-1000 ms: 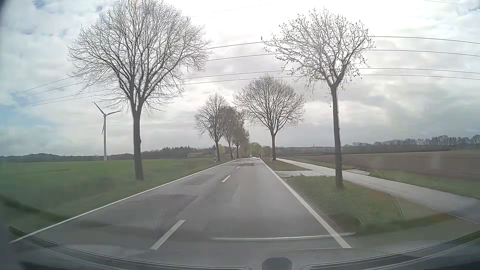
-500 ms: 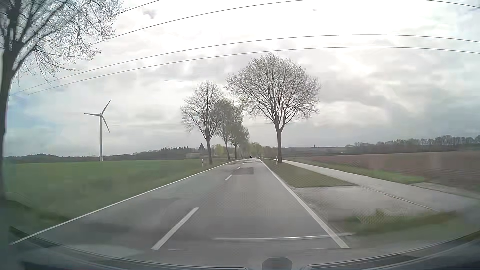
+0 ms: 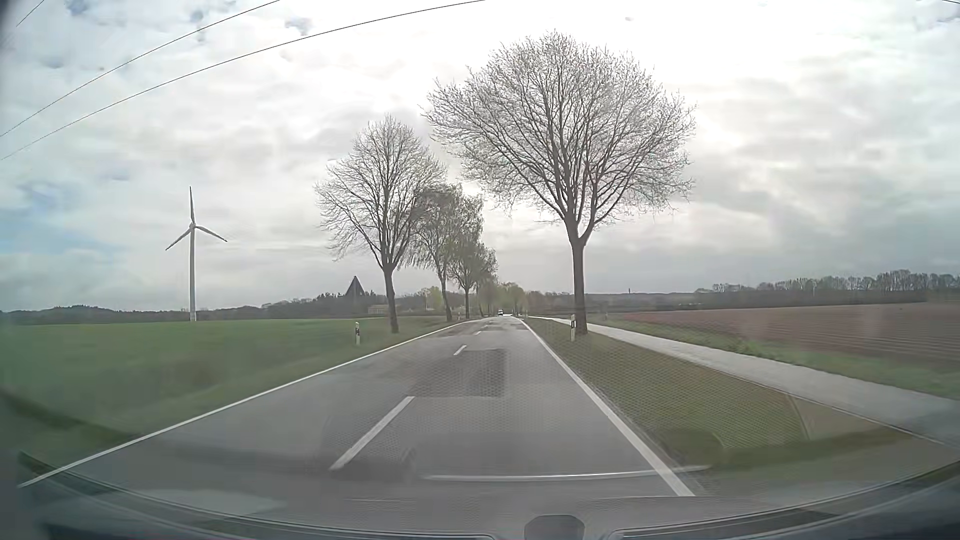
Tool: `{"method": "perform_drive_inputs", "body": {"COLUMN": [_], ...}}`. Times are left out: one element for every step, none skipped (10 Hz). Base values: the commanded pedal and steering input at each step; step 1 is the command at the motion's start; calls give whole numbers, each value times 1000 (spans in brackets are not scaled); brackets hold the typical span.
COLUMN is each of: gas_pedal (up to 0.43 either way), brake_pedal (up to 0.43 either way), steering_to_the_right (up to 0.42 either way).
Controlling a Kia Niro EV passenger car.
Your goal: Follow the waypoints while adhering to traffic rules and regulations
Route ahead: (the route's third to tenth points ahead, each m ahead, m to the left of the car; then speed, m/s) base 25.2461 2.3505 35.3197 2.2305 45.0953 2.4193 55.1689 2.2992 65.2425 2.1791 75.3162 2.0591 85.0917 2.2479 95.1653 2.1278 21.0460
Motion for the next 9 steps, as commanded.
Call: {"method": "perform_drive_inputs", "body": {"gas_pedal": [177,169,169,169,169,169,169,169,169], "brake_pedal": [0,0,0,0,0,0,0,0,0], "steering_to_the_right": [-1,-1,-1,-1,-1,-1,-1,0,-1]}}
